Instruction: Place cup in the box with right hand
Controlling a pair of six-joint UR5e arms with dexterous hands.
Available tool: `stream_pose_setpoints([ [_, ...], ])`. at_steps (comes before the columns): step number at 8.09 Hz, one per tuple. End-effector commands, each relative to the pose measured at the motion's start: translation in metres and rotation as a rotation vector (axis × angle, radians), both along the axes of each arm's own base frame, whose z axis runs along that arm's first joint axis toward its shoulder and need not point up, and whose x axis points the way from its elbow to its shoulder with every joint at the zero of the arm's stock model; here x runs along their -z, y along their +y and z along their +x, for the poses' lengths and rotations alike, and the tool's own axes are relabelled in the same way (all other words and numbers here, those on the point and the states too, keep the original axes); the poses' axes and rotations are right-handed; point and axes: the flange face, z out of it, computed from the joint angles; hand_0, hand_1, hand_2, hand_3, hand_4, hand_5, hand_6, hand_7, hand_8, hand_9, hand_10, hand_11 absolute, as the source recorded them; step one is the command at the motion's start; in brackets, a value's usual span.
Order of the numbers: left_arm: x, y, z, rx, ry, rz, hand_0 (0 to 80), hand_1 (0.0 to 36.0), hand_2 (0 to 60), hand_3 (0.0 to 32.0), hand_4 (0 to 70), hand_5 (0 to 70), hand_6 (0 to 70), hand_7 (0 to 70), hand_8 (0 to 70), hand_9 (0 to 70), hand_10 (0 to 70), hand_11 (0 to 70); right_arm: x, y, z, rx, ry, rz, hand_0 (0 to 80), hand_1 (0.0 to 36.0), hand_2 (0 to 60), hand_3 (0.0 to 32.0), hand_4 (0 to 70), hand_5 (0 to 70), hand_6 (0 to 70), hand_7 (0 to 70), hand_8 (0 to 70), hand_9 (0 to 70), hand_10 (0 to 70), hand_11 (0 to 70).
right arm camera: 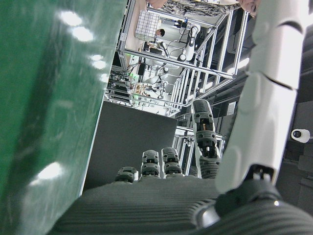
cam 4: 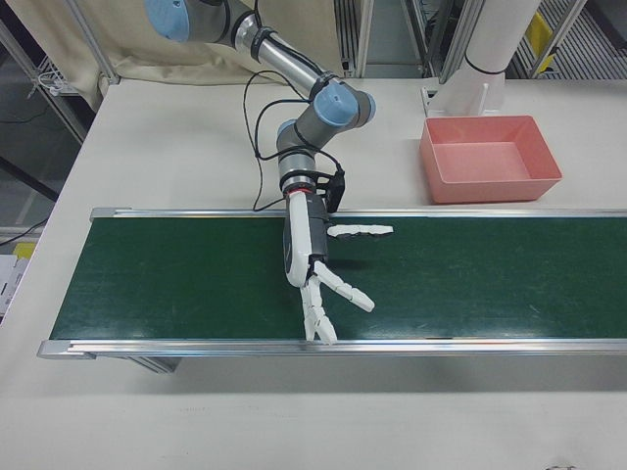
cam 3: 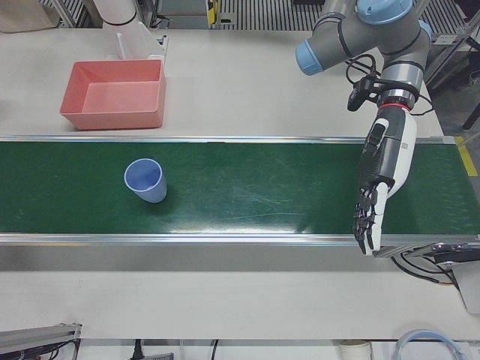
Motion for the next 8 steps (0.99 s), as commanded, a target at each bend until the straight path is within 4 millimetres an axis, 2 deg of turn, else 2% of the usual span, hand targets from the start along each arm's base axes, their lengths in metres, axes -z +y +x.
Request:
stream_pose_setpoints([
  [1,0.0000,0.0000,0.0000,0.000,0.000,0.000,0.0,0.0,0.0,0.0,0.0,0.0,0.0,0.0,0.0,0.0,0.0,0.0,0.0001,-0.0027,-0.0021,0.001,0.000,0.000,56.2,19.0,6.2,0.0,16.1,6.7,5.0,15.9,5.5,11.4,2.2,5.4],
  [2,0.0000,0.0000,0.0000,0.000,-0.001,0.001,0.0,0.0,0.0,0.0,0.0,0.0,0.0,0.0,0.0,0.0,0.0,0.0,0.0000,-0.0022,-0.0021,0.005,0.001,0.000,55.5,18.5,6.2,0.0,15.9,6.6,4.9,15.8,5.5,11.4,2.1,5.2],
  [3,0.0000,0.0000,0.0000,0.000,0.000,0.000,0.0,0.0,0.0,0.0,0.0,0.0,0.0,0.0,0.0,0.0,0.0,0.0,0.0013,-0.0019,-0.0023,0.010,-0.003,0.002,54.6,20.5,12.4,0.0,12.7,6.7,4.9,15.9,5.5,11.4,1.9,5.0],
  [4,0.0000,0.0000,0.0000,0.000,0.000,0.000,0.0,0.0,0.0,0.0,0.0,0.0,0.0,0.0,0.0,0.0,0.0,0.0,0.0038,-0.0011,-0.0015,0.010,-0.010,0.006,57.2,17.0,0.0,0.0,16.1,6.8,4.8,15.5,5.5,11.3,1.7,4.7],
  [5,0.0000,0.0000,0.0000,0.000,0.000,0.000,0.0,0.0,0.0,0.0,0.0,0.0,0.0,0.0,0.0,0.0,0.0,0.0,0.0039,-0.0011,-0.0017,0.012,-0.010,0.006,56.7,18.1,3.0,0.0,13.9,6.9,4.8,15.3,5.3,11.1,1.7,4.7],
  [6,0.0000,0.0000,0.0000,0.000,0.000,0.000,0.0,0.0,0.0,0.0,0.0,0.0,0.0,0.0,0.0,0.0,0.0,0.0,0.0047,-0.0008,-0.0036,0.015,-0.010,0.007,55.0,20.8,12.0,0.0,9.4,6.9,4.7,15.0,5.3,11.0,1.3,4.2],
  [7,0.0000,0.0000,0.0000,0.000,0.000,0.000,0.0,0.0,0.0,0.0,0.0,0.0,0.0,0.0,0.0,0.0,0.0,0.0,0.0054,-0.0003,-0.0045,0.018,-0.012,0.009,55.7,18.6,5.9,0.0,12.4,6.8,4.7,15.1,5.3,10.9,1.2,4.1],
  [8,0.0000,0.0000,0.0000,0.000,0.000,0.000,0.0,0.0,0.0,0.0,0.0,0.0,0.0,0.0,0.0,0.0,0.0,0.0,0.0079,0.0002,-0.0042,0.020,-0.016,0.012,56.3,17.3,2.9,0.0,14.4,6.7,4.7,15.2,5.4,11.1,1.3,4.1],
])
